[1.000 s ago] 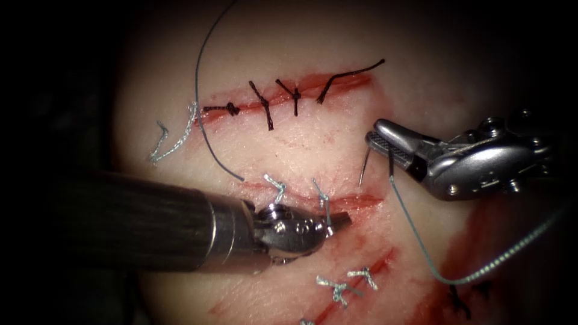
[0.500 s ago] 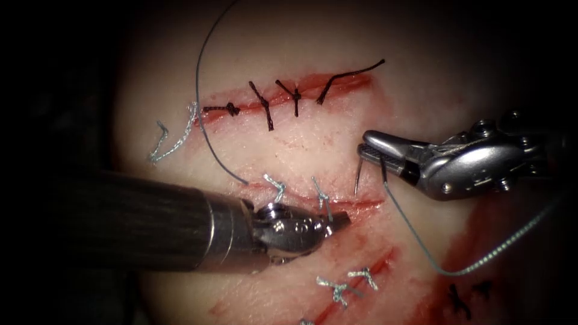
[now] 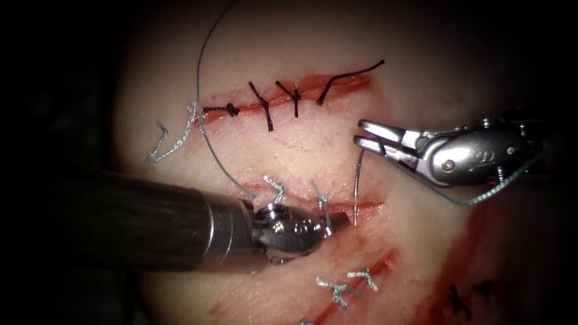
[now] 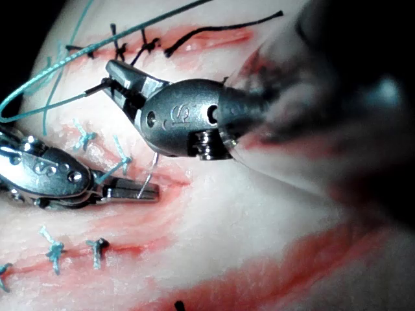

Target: Wound Closure

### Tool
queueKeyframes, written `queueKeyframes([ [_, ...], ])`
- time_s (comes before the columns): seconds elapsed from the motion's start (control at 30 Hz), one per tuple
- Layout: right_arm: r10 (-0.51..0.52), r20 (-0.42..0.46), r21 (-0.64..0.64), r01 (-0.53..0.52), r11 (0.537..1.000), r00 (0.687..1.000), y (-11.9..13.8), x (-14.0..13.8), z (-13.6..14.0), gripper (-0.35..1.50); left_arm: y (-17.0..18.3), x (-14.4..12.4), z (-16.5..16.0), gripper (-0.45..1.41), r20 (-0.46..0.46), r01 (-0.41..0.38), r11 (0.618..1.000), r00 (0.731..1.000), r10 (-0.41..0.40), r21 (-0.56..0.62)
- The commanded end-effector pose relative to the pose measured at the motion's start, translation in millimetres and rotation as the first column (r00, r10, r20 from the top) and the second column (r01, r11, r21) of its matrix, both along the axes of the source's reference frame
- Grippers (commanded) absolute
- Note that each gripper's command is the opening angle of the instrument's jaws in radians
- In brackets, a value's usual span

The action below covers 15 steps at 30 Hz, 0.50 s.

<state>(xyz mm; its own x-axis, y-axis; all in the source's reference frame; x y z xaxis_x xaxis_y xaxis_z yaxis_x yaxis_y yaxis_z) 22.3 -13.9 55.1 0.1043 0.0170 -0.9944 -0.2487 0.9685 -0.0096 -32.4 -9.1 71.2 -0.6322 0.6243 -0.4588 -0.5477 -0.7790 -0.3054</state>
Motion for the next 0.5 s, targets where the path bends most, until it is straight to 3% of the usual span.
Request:
queueKeyframes([
  [0.03,0.003,-0.003,0.037,-0.003,0.999,1.000,-0.1,1.0,0.4,-0.35,-0.2,-0.5,0.5,-0.45,0.000,0.000,1.000,1.000,0.000,0.001],
  [0.33,-0.044,0.060,0.308,0.024,0.951,0.997,-1.8,1.0,2.2,-0.35,-0.1,-0.4,0.3,-0.45,0.002,-0.001,1.000,1.000,0.001,0.004],
  [0.5,-0.024,0.022,0.558,0.008,0.830,0.999,-2.5,0.9,3.2,-0.35,0.5,-0.4,-0.4,-0.38,0.006,-0.016,1.000,1.000,0.015,0.013],
])
